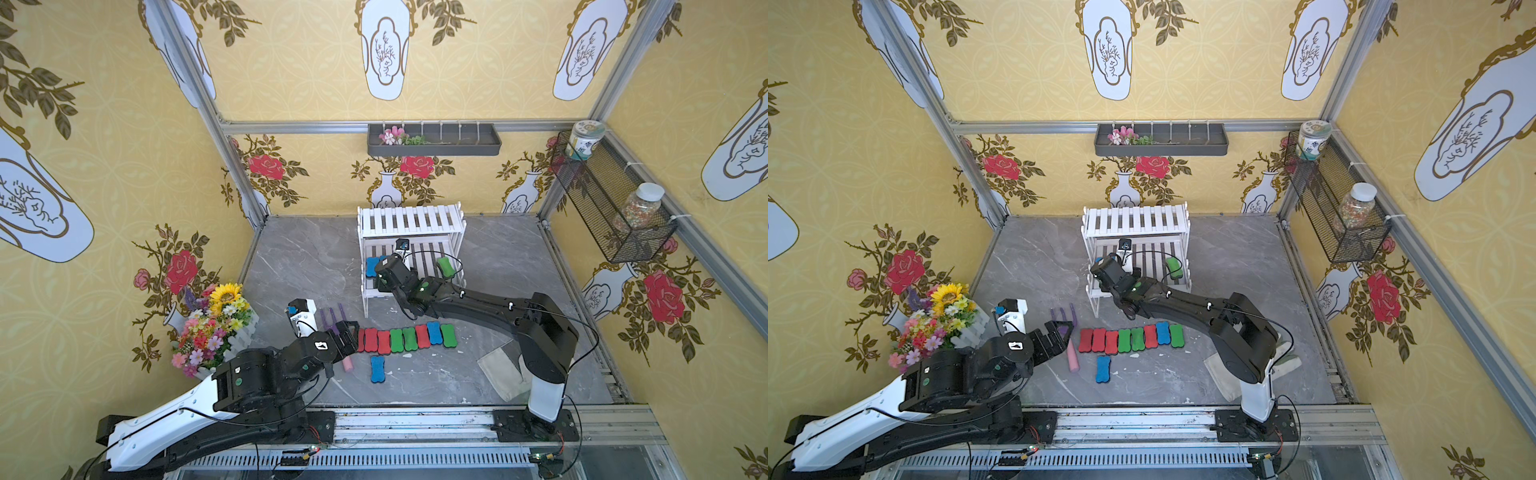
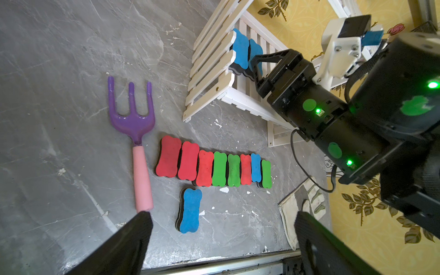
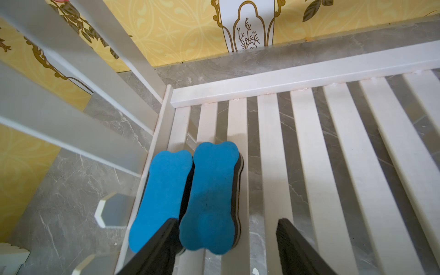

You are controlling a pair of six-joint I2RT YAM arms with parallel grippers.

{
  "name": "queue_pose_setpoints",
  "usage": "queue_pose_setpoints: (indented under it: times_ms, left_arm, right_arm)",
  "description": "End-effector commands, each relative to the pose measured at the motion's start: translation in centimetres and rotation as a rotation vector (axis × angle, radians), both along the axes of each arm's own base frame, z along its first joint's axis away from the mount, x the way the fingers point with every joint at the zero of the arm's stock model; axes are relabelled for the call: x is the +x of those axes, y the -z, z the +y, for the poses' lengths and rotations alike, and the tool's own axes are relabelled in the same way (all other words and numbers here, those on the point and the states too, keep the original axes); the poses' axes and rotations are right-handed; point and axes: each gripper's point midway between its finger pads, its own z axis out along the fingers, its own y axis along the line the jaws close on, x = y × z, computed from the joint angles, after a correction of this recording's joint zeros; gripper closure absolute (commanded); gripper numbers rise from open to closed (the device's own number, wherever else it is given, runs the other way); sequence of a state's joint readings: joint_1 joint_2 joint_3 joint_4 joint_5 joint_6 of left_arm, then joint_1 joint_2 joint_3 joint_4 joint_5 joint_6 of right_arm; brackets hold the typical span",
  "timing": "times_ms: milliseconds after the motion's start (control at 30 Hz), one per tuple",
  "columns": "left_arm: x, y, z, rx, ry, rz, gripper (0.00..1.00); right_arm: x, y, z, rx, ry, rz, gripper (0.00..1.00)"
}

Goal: Remove the whiteboard erasers from the shelf
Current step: Move the whiteboard eraser to the shelf.

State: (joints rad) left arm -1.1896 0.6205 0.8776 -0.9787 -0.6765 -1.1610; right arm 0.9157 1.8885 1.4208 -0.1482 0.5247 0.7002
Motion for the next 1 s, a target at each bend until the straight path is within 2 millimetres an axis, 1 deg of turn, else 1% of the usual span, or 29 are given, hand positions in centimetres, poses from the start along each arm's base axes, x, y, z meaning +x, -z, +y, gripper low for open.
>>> queue_pose_setpoints:
  times_ms: [0,133,200,333,433,633,733,833,967]
  left_arm:
    - [0.0,-0.4,-0.4,-0.013,0.013,-0.007,0.00]
    - [0.1,-0.5,-0.3,-0.015,0.011,-0.011,0.00]
    - [0.0,-0.4,-0.3,-0.016,0.011,-0.011,0.00]
    - [0.0,-0.3,-0.3,-0.018,0.014,-0.007,0.00]
    - [0.0,-0.2,-0.3,-0.016,0.014,-0.006,0.01]
    - [-0.1,-0.1,-0.5,-0.021,0.019,-0.004,0.00]
    - [-0.1,-0.1,-0.5,-0.024,0.021,-0.004,0.00]
    - [-0.1,0.1,-0.5,-0.020,0.022,-0.002,0.00]
    - [-0.1,0.0,-0.4,-0.025,0.020,-0.005,0.00]
  right_arm:
    - [-0.1,1.1,-0.5,-0.036,0.008,0.037,0.33]
    - [-0.3,2.2,-1.3,-0.063,0.030,0.074,0.36]
    - [-0.4,2.3,-2.2,-0.080,0.063,0.086,0.37]
    - [-0.5,1.7,-3.8,-0.086,0.104,0.078,0.41]
    - [-0.3,0.9,-4.6,-0.074,0.119,0.066,0.41]
    - [0.1,-1.6,-2.7,-0.016,0.017,0.017,0.33]
    - [0.2,-2.6,-2.4,0.005,-0.001,-0.008,0.30]
    - [0.4,-2.3,-2.1,-0.009,-0.011,0.006,0.30]
    - [0.7,-0.7,-2.3,-0.044,0.004,0.050,0.30]
